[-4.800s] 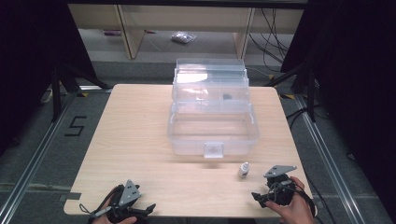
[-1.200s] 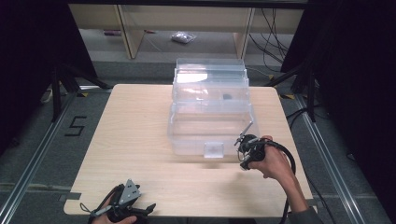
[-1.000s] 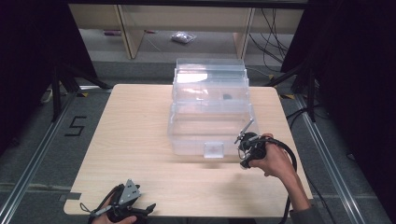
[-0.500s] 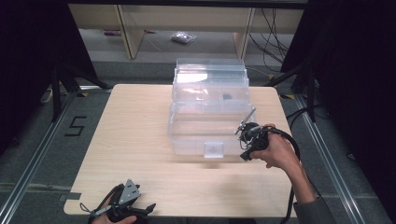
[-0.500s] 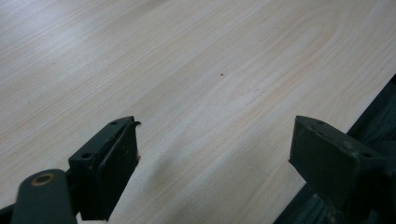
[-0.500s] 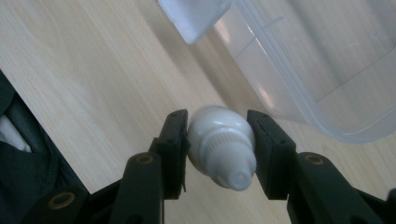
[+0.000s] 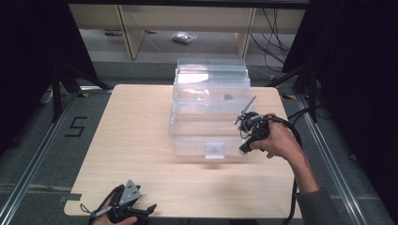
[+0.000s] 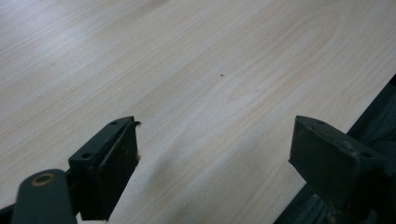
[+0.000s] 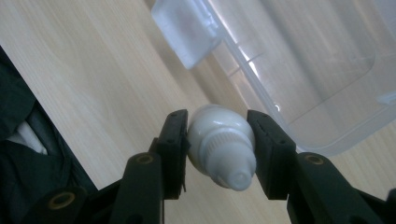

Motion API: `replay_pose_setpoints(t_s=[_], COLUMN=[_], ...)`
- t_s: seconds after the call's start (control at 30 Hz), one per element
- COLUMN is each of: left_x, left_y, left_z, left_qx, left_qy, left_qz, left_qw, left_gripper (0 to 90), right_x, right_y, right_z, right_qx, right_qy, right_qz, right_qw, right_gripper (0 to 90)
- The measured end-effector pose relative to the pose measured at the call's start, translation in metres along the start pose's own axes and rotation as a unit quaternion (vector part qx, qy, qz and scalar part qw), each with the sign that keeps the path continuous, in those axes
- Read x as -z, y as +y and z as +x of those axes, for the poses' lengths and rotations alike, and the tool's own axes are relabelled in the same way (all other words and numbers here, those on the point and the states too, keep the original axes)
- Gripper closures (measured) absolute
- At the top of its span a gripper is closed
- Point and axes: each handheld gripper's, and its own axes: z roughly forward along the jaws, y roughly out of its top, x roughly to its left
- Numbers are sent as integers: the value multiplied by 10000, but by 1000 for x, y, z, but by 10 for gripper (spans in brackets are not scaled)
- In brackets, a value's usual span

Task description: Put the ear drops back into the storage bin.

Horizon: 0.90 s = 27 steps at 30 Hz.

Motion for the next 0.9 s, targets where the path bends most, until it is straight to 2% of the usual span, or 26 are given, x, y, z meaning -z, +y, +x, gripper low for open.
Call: replay_pose_setpoints(t_s=[0.1,0.13,0.27,0.3,0.33,0.43,0.47,0.5,0.53,0.63,0.67,0.73,0.77,0.9], left_x=[-1,0,-1,-1,-1,-1,-1,-1,-1,-2,-2,-2,-2,-2], left_y=[0,0,0,0,0,0,0,0,0,0,0,0,0,0], left_z=[-1,0,-1,-1,-1,-1,0,0,-1,0,-1,0,0,1], left_qx=[35,-15,52,61,56,61,61,70,86,115,141,125,72,66], left_qy=[-7,-7,-15,-15,-20,-26,-27,-30,-38,-46,-47,-50,-12,-62], left_qz=[-28,17,-34,-46,-35,-40,-39,-43,-49,-28,-38,-34,-31,1], left_qw=[10000,10000,10000,10000,10000,10000,10000,10000,9999,9999,9999,9999,10000,10000], left_gripper=[148,149,149,149,148,149,149,148,149,149,148,148,149,149], right_x=[6,8,15,15,17,17,17,17,16,14,12,11,9,0], right_y=[5,6,13,15,17,19,20,21,22,24,25,26,27,30], right_z=[-5,-5,-12,-16,-19,-25,-28,-30,-35,-40,-45,-47,-51,-62], right_qx=[47,-17,-92,-23,-126,-172,-129,-213,-223,-274,-364,-415,-421,-574], right_qy=[-10,-33,-73,-76,-118,-90,-100,-97,-96,-99,-113,-101,-86,-102], right_qz=[-69,-59,-63,-92,-85,-97,-97,-120,-117,-98,-93,-95,-87,-35], right_qw=[10000,10000,9999,9999,9998,9998,9998,9997,9996,9995,9992,9990,9990,9983], right_gripper=[603,602,603,603,602,603,603,603,603,603,603,603,603,603])
